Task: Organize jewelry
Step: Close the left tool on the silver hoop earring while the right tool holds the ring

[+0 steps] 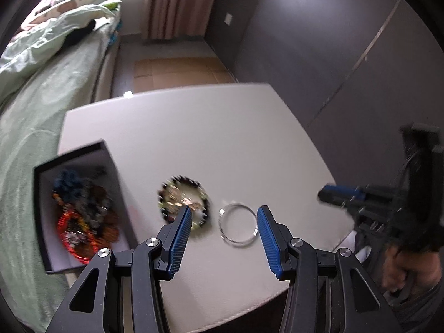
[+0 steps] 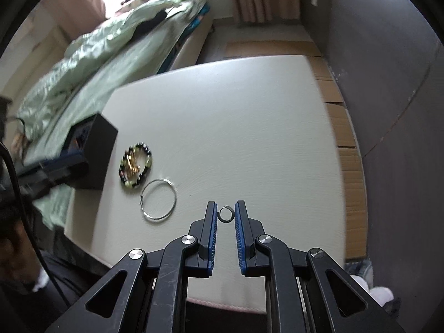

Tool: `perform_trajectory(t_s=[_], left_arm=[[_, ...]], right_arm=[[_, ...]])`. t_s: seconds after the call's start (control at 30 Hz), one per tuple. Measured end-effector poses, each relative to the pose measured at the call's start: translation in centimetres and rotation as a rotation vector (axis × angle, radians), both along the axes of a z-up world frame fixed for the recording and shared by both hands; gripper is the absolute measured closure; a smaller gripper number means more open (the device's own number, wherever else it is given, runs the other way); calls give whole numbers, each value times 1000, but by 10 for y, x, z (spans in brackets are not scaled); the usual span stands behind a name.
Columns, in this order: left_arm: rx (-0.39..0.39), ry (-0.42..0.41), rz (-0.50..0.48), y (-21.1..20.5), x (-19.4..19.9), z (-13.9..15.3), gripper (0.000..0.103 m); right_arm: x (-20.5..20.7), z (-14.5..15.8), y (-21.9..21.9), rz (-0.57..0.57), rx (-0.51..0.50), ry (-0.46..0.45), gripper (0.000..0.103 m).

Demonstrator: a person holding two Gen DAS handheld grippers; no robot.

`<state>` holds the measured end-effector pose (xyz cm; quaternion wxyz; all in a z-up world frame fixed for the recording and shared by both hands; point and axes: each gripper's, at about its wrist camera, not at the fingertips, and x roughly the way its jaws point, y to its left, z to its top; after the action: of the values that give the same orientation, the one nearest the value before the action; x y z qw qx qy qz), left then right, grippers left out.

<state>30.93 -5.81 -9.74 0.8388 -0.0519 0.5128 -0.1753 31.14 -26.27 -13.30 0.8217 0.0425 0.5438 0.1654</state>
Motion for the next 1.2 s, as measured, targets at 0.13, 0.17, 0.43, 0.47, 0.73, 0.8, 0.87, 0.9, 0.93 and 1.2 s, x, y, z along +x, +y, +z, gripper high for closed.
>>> perform_trajectory(t_s=[0.13, 0.17, 0.43, 0.47, 0.73, 0.8, 0.87, 0.9, 0.93, 1.2], left_arm=[[25, 72, -27, -17, 3, -16, 52], [30, 90, -24, -20, 4, -20, 52], [95, 128, -18, -42, 7, -39, 52], [102, 136, -16, -44, 7, -42, 52], [159, 148, -1, -57, 12, -61, 41], [156, 142, -8, -60, 12, -61, 34], [166, 135, -7, -63, 12, -63, 33], [174, 128, -5, -64, 11, -63, 33], [181, 124, -5, -65, 13, -63, 33], [275, 90, -18, -75, 12, -65, 51]], right_arm=[[-6, 6, -16, -32, 28, -12, 89], [-7, 8, -20, -37, 37, -15, 89], [-20, 15, -38, -63, 80, -32, 89], [-22, 16, -38, -63, 81, -33, 89], [-30, 16, -48, -80, 90, -36, 89], [-30, 15, -49, -82, 91, -36, 89], [-31, 15, -48, -81, 89, -37, 89], [-31, 14, -48, -79, 87, -36, 89], [-31, 14, -47, -77, 84, -35, 89], [-27, 12, -42, -69, 71, -29, 89]])
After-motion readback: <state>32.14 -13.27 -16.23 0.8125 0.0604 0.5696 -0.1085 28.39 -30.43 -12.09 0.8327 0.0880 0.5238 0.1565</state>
